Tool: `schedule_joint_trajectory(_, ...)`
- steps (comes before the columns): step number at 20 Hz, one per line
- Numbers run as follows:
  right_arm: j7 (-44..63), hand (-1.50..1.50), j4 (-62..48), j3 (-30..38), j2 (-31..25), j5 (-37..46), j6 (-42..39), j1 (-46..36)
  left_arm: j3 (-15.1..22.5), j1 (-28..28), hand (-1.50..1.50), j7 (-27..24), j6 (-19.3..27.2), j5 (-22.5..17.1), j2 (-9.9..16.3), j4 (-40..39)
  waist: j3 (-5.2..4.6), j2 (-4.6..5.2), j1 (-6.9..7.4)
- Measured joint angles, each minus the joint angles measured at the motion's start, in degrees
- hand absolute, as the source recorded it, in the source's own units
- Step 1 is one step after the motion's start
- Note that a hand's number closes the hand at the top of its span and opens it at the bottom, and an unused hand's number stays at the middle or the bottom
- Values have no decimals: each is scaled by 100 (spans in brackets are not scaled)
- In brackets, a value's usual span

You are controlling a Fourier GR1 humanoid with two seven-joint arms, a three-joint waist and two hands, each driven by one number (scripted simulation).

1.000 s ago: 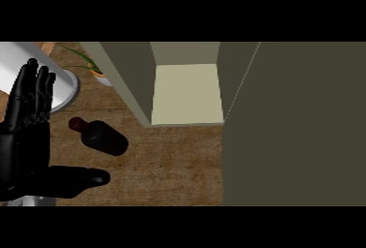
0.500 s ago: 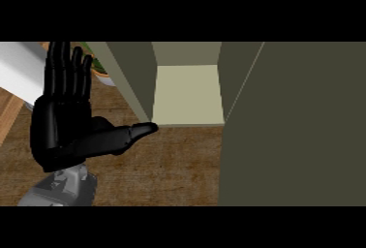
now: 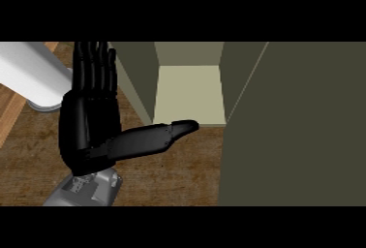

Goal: Pick up the wine, place it into the cabinet and close the cabinet

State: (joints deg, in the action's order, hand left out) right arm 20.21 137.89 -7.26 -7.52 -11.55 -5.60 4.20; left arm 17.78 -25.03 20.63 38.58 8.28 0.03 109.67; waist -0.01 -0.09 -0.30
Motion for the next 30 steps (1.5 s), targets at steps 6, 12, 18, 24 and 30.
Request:
schedule_joint_trajectory(6,402,-150,44,26,30,77,167,-344,241,-596,-150,650,494,425,-1,-79,3,-2,1)
schedule_joint_trajectory(12,617,-150,83,8,57,143,253,-500,265,-857,-150,1209,748,905,-1,-26,3,-7,8)
schedule_joint_trajectory(18,864,-150,136,135,-13,156,260,-644,29,-685,-150,1333,762,1012,3,114,2,-4,5)
schedule_joint_trajectory(24,946,-150,86,130,75,168,296,-815,-22,-201,-150,1353,898,1080,22,311,2,-2,16)
schedule_joint_trajectory(30,988,-150,113,111,99,196,283,-804,-326,395,-150,1022,783,952,184,506,0,0,13)
